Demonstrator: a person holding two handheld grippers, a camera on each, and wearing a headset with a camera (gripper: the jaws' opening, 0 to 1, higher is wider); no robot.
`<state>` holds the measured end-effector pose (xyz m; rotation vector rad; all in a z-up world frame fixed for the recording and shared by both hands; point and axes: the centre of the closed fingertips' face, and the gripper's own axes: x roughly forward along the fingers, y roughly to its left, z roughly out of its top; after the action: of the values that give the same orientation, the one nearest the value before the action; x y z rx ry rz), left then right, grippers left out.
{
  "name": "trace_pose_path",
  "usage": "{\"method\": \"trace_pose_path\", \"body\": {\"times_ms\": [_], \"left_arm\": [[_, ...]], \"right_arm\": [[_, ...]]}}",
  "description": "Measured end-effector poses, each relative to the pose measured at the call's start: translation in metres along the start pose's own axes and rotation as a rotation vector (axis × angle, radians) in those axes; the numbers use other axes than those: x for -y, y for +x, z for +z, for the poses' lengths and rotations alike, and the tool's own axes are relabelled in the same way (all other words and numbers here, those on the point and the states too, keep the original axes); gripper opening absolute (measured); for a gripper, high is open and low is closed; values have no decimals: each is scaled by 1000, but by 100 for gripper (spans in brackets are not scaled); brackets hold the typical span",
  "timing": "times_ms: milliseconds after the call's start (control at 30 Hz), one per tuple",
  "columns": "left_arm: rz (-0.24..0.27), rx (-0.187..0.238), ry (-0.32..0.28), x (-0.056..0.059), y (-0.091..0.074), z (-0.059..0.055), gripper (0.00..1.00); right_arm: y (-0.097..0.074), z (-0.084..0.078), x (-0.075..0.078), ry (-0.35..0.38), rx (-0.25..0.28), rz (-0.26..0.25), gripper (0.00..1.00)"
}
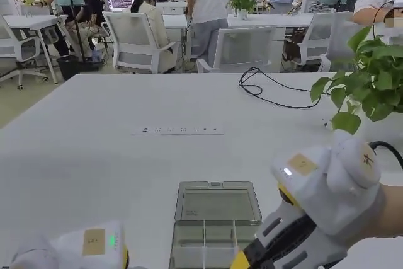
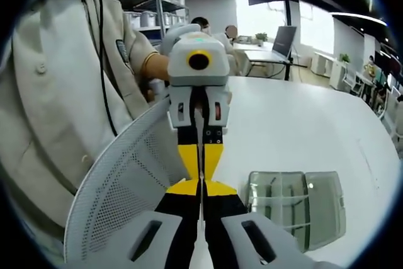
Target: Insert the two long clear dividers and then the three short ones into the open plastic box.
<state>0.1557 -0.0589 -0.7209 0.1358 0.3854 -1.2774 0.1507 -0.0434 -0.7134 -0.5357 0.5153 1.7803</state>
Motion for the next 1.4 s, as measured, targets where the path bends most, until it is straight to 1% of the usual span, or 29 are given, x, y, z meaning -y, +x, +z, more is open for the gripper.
{"method": "trace_pose_path", "body": {"times_ms": [100, 200, 333, 400, 633, 733, 767, 833, 900, 1033, 1133, 1200, 1300, 1400], "left_arm": [[12, 24, -18, -2, 0, 4, 0], [26, 35, -15, -5, 1, 6, 3], [50, 39, -12, -9, 2, 6, 11], [75, 47, -15, -14, 1, 7, 14], [139, 51, -25, -26, -3, 1, 26], [153, 52, -32, -29, -4, 0, 29], [168, 54, -39, -32, -5, -1, 31], [181, 57, -41, -34, -5, -2, 33], [194, 58, -45, -37, -6, -2, 35], [219, 61, -55, -41, -7, -4, 41], [241, 64, -62, -45, -9, -5, 44], [255, 69, -64, -48, -9, -6, 48], [274, 60, -64, -51, -10, -9, 52], [286, 60, -69, -54, -10, -11, 55]], "right_arm": [[0, -1, 2, -17, -28, -15, 2], [0, -2, 6, -28, -47, -30, 2], [-1, -3, 11, -38, -70, -49, 2], [-2, -4, 14, -34, -82, -57, 2], [-6, -10, 27, -5, -125, -96, 2], [-8, -14, 32, 5, -150, -115, 2], [-9, -17, 35, 15, -164, -124, 2], [-9, -18, 37, 13, -169, -130, 2], [-12, -21, 42, 10, -188, -152, 2], [-15, -28, 51, 6, -228, -178, 2], [-18, -35, 58, -9, -273, -199, 2], [-19, -40, 62, -8, -293, -207, 2], [-21, -45, 67, -4, -321, -220, 2], [-22, -50, 72, 4, -345, -230, 2]]}}
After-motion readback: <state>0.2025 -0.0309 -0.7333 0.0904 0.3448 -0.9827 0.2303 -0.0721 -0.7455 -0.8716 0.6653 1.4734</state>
